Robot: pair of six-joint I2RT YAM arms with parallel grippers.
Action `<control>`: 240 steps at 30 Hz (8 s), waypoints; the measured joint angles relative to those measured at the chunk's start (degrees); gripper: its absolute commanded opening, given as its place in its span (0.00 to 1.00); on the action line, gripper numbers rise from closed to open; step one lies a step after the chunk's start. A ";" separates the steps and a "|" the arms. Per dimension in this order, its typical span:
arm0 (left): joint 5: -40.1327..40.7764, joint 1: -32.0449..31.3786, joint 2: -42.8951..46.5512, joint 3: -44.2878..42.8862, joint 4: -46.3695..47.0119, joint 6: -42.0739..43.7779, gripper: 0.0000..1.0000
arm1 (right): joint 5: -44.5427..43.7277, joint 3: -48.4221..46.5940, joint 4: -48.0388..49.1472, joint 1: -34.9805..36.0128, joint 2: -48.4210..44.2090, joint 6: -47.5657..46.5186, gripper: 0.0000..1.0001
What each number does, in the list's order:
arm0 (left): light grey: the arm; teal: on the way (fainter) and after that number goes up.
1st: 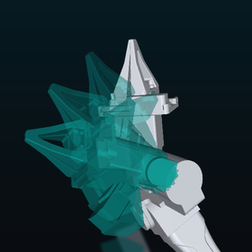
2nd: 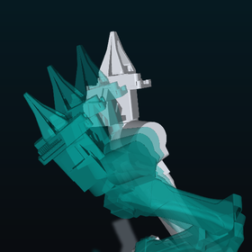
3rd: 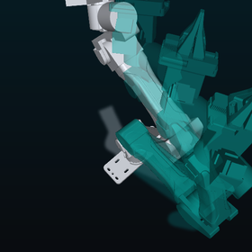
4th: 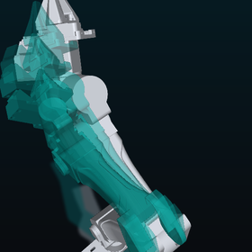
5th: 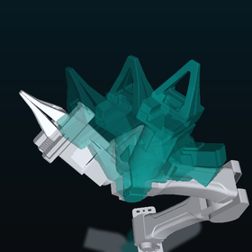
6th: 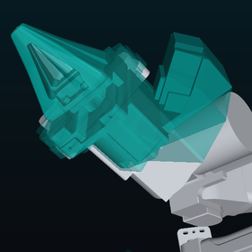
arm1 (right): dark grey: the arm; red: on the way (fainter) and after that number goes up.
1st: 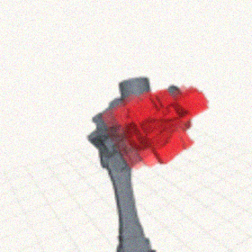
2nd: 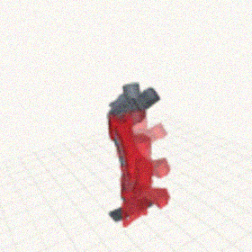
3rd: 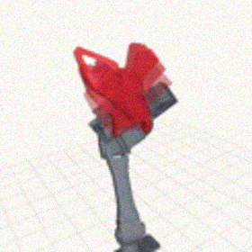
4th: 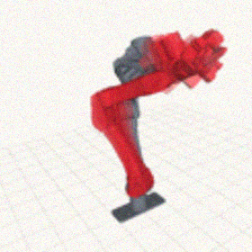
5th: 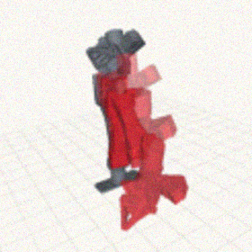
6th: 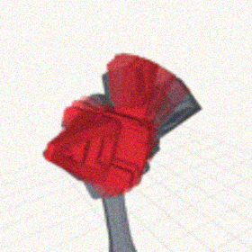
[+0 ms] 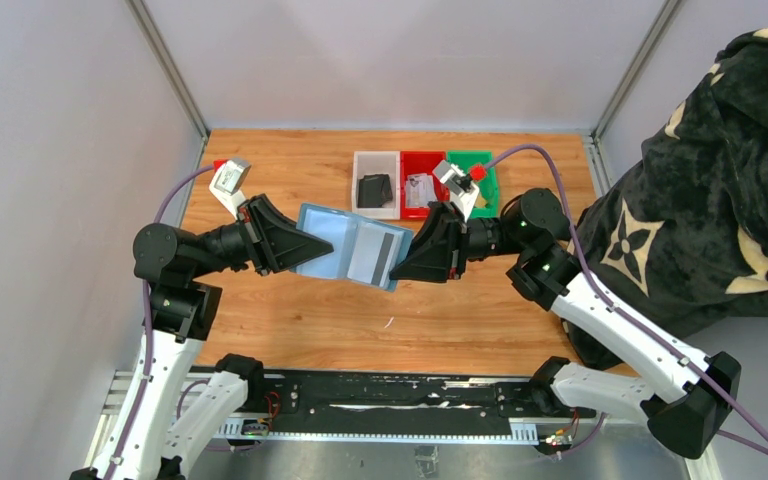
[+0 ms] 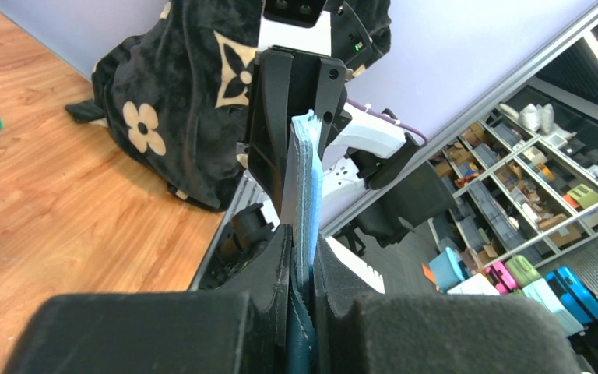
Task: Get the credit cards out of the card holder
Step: Remove the credit card from the card holder.
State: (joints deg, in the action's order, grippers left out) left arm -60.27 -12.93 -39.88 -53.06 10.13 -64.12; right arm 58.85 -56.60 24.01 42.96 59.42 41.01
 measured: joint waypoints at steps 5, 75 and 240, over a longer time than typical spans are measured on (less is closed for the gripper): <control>0.02 0.00 0.02 0.00 0.02 0.00 0.00 | -0.39 0.00 -0.28 0.02 -0.02 -0.44 0.10; -2.01 0.00 0.35 -0.63 0.07 0.28 0.00 | -18.53 -4.74 -9.90 7.91 2.23 -6.80 0.38; -5.77 0.07 -0.09 -4.26 0.79 -1.07 0.00 | -20.09 -2.69 -10.14 10.60 -1.16 -13.31 0.34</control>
State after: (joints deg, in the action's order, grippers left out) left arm -66.04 -12.86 -39.97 -57.32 10.92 -65.19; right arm 38.76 -59.29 13.87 53.56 58.26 27.70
